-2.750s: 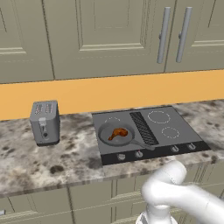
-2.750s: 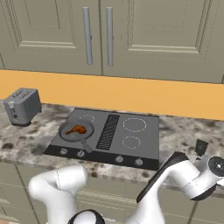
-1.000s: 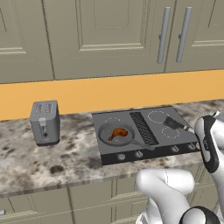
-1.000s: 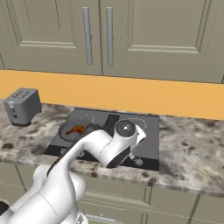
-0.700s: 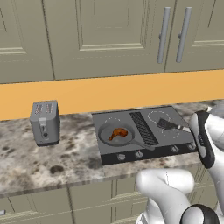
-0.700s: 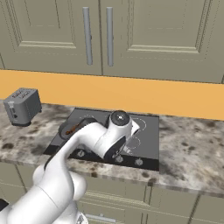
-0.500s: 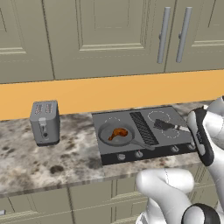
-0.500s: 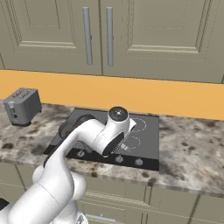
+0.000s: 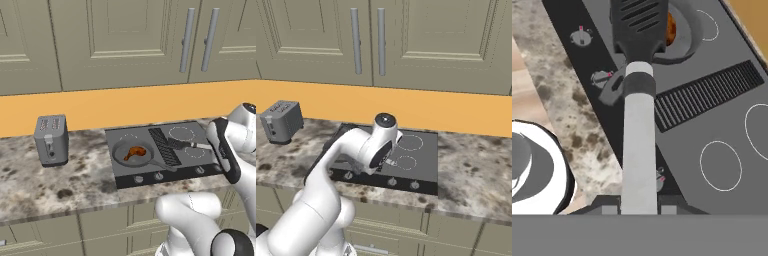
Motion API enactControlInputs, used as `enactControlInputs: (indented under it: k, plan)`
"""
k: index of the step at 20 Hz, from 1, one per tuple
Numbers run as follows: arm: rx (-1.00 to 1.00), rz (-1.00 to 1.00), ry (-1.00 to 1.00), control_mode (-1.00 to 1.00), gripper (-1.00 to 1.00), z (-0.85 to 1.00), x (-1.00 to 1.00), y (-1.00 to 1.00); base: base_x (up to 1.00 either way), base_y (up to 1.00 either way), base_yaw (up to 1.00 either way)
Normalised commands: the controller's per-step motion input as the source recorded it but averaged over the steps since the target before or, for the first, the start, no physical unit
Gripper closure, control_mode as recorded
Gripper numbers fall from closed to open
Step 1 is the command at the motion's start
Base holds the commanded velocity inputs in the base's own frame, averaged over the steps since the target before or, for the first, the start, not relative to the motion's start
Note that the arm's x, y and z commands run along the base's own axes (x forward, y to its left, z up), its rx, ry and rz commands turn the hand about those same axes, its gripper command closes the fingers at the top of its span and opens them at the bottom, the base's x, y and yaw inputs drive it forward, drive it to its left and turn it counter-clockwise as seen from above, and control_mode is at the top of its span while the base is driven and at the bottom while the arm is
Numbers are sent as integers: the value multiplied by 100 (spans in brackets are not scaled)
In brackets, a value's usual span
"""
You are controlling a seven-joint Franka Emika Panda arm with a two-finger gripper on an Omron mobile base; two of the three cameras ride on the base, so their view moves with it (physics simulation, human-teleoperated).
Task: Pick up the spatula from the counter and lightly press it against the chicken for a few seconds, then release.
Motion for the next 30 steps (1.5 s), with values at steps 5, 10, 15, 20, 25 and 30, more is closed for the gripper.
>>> enactControlInputs:
  k: [5,10,15,20,25,30]
  plan:
    - [0,2,0,-100,100,0,0,27,0,0,0]
    - [0,0,0,-100,100,0,5,23,0,0,0]
    - [0,0,0,-100,100,-2,9,13,0,0,0]
    - [-1,0,0,-100,100,0,19,12,0,0,0]
    - [-5,0,0,-100,100,0,23,22,0,0,0]
    - [-6,0,0,-100,100,0,13,20,0,0,0]
